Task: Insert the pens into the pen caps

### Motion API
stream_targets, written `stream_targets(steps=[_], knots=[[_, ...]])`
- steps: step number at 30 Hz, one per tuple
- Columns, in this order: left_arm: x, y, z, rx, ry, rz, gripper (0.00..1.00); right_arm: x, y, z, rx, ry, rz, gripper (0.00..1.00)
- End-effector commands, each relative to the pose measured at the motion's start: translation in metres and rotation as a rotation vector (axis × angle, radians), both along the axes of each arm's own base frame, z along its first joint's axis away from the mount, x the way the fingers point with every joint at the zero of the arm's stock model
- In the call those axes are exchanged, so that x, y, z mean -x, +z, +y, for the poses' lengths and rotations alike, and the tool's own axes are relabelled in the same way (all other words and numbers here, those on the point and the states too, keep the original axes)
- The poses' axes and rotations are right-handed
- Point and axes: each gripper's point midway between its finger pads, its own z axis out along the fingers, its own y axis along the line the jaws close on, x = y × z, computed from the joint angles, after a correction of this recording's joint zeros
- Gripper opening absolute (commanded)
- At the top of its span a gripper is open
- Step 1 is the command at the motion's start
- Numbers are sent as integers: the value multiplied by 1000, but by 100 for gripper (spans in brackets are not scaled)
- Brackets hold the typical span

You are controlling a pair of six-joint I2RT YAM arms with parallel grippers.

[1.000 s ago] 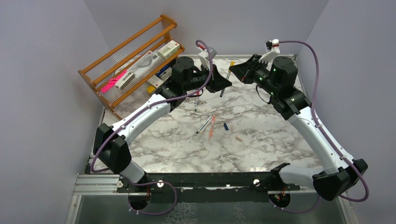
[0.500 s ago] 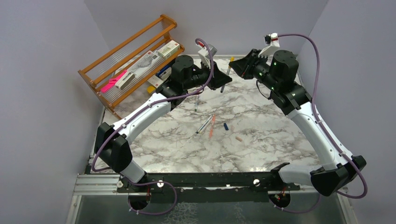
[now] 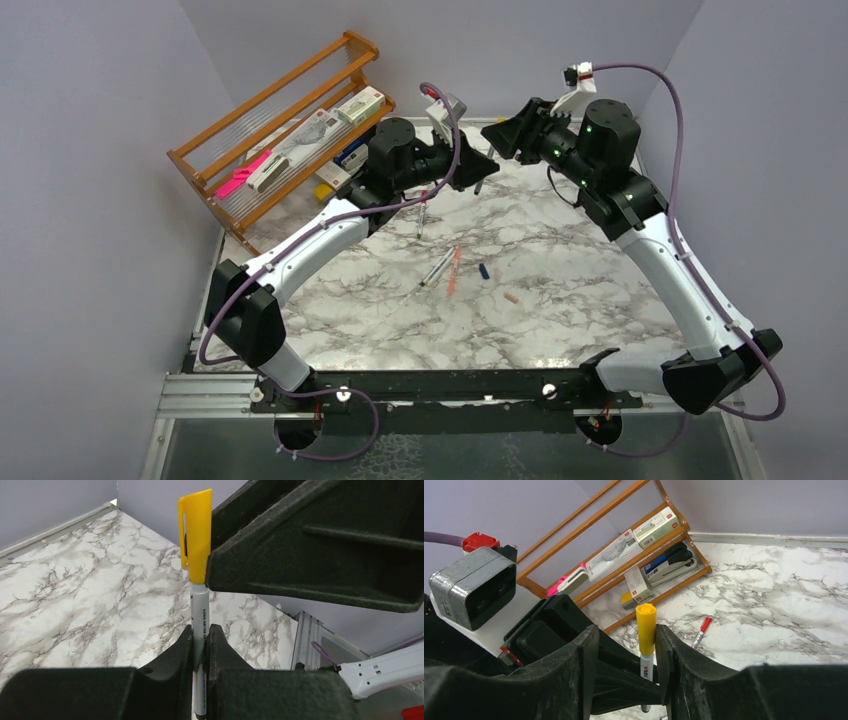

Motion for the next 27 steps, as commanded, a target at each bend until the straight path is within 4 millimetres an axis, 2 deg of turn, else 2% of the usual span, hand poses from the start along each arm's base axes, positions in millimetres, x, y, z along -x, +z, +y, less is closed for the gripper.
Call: stream_targets(steps=[1,11,20,23,25,27], knots=[[6,29,-6,48,-40,-78,0,-4,12,1,8,-5,-25,45],[8,33,-3,43,-36,-104,0,-16,14,3,-1,0,-16,45],[8,29,-2,42,-27,-100,0,-16,25,1,-1,-3,-48,43],[9,31,-2,45,-30,-103,0,-17,21,-1,4,-8,-40,42],[9,32,-1,46,-30,-105,0,-17,19,-1,2,-8,-37,38],[9,32,-1,46,-27,-105,0,-16,18,0,-3,-2,-32,27]])
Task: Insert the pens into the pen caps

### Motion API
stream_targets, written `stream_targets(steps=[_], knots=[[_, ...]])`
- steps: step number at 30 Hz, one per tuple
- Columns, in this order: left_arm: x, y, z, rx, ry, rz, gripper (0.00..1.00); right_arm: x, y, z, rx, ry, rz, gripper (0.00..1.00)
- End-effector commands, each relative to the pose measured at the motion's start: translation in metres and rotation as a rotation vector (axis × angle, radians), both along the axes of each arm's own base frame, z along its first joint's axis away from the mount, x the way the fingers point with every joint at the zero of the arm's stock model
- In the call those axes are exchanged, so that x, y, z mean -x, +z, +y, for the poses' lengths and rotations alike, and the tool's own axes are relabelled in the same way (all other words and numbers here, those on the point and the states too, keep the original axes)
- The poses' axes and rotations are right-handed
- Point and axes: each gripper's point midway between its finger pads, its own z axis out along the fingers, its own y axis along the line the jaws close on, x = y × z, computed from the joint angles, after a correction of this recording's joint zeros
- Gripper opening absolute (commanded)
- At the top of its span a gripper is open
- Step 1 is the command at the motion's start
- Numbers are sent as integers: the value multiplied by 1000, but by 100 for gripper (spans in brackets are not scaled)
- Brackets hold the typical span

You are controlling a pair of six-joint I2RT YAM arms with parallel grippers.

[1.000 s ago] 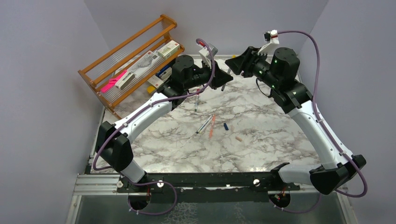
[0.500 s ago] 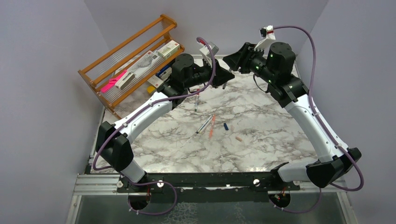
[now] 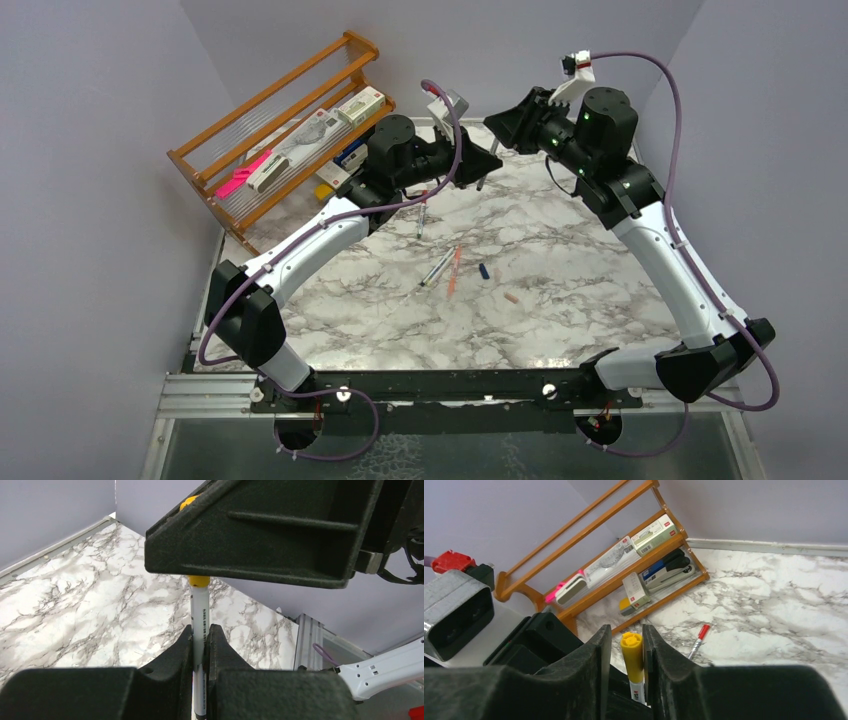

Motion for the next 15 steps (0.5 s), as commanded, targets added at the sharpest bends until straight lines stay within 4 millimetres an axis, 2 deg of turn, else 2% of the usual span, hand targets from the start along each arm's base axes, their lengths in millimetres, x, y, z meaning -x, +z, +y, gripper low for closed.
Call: stream_targets(steps=[1,3,4,11,15], knots=[[8,19,2,35,-15,-58,0,1,9,1,-10,20,-26,19],[8,20,2,36,-14,-57,0,2,7,2,-8,27,-21,3],[8,20,2,38,-12,-56,0,2,5,2,-4,31,-17,1],[5,34,-1,57,-13,-76,0,13,-9,7,4,85,24,1],[-2,49,-2,72,10,-104,0,23,-18,14,-25,136,77,1]])
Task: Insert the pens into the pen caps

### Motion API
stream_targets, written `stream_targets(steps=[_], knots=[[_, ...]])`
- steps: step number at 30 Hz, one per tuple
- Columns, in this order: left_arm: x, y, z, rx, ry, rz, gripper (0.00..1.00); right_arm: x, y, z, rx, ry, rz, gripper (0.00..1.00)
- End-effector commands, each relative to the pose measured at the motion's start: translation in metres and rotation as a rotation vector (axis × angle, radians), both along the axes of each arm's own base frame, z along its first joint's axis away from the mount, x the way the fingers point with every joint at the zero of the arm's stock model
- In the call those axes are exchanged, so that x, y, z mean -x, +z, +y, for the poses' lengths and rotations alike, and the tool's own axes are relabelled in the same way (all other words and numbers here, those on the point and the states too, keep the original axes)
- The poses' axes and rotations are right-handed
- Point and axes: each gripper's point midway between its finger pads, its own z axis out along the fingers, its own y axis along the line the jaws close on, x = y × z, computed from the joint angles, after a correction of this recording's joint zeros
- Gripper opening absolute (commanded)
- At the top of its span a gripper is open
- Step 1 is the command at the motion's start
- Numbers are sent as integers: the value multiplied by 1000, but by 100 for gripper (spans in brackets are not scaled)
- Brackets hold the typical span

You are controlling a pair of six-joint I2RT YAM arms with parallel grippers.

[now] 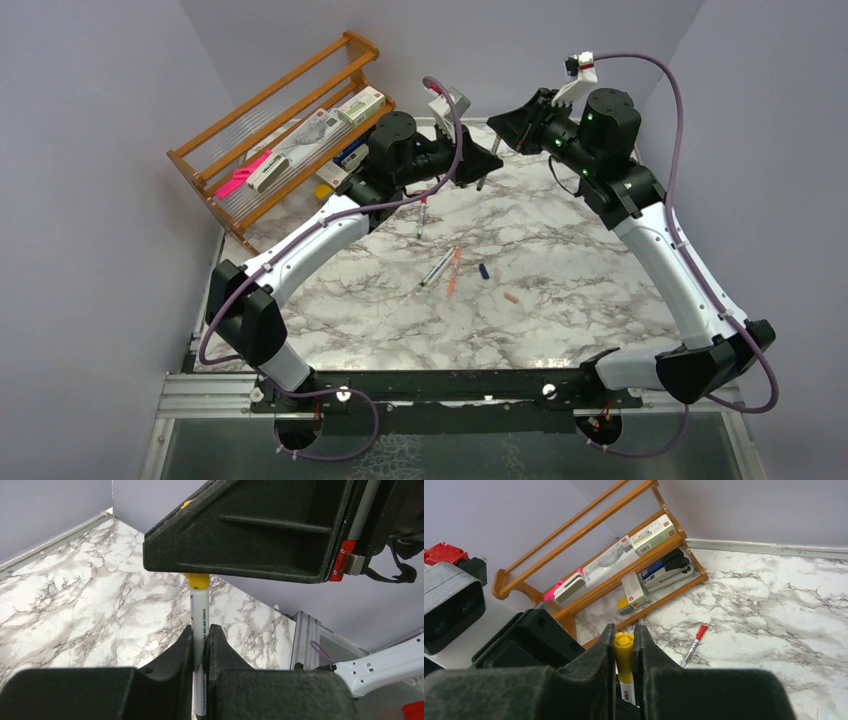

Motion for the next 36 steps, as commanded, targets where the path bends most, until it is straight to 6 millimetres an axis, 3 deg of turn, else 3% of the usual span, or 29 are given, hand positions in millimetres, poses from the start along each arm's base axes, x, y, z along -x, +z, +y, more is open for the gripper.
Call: stream_targets(steps=[1,15,17,27,32,36], knots=[[-4,51,-2,82,14,-121,0,25,-15,17,-37,128,86,1],[-21,112,-12,177,34,-218,0,54,-67,18,-74,180,241,1],[-30,107,-17,161,48,-217,0,57,-70,20,-78,195,256,1],[-38,129,-18,204,70,-252,0,66,-84,30,-107,265,307,1],[-35,119,-20,186,45,-235,0,60,-69,27,-99,243,255,1],[-30,70,-27,79,-16,-158,0,48,-41,19,-81,177,171,3]])
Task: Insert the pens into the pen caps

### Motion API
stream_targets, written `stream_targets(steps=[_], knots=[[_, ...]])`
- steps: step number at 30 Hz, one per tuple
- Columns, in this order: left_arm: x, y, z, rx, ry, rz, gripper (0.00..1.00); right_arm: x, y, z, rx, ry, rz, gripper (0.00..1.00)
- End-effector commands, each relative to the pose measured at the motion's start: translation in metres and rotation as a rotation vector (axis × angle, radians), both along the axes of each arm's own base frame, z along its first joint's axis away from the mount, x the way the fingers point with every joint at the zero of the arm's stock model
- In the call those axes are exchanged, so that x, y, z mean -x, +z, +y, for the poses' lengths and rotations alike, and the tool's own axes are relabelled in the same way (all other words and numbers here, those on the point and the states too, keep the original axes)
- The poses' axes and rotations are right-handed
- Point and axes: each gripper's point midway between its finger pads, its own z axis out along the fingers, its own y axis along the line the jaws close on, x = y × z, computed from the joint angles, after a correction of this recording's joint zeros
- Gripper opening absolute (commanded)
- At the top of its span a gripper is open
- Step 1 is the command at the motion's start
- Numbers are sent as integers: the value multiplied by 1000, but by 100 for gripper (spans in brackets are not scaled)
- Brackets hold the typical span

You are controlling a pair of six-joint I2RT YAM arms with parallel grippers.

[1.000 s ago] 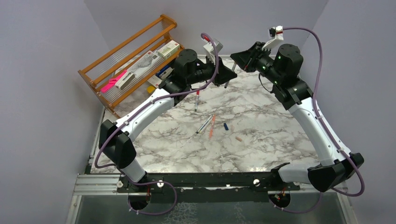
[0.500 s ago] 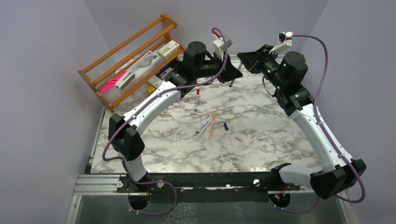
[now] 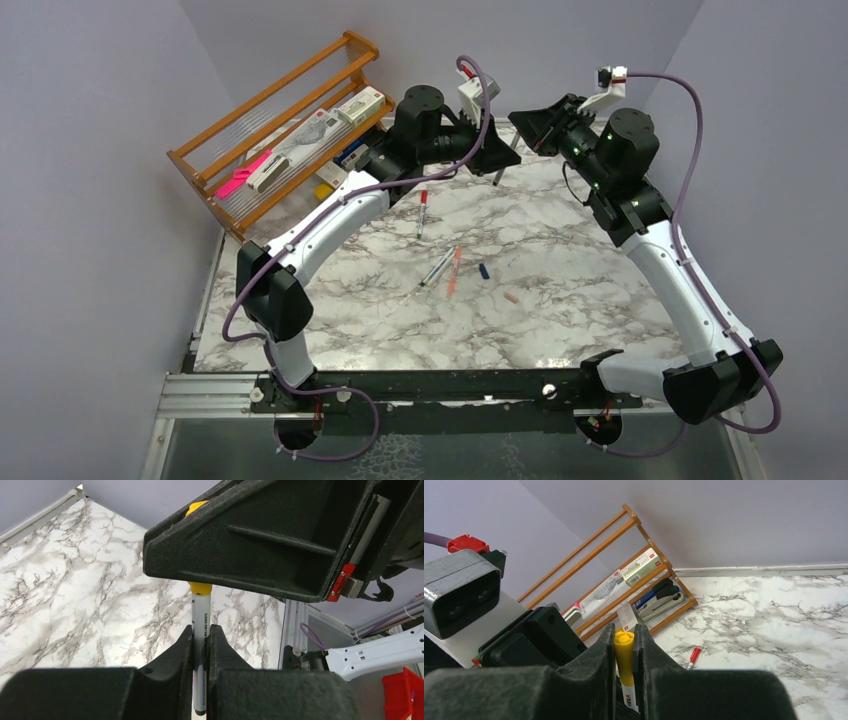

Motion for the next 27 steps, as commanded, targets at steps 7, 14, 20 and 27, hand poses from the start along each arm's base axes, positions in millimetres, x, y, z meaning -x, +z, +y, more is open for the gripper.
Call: stream_targets(steps=[7,14,20,27], knots=[[-7,-24,28,34,129,-84,0,36,-11,-1,58,-30,126,59],[-25,-101,52,-83,281,43,0,45,-29,-20,51,-111,153,72],[-68,-173,82,-280,594,202,0,44,-41,-28,93,-148,184,69],[-90,-229,106,-476,806,347,0,45,-47,-26,108,-132,199,65]])
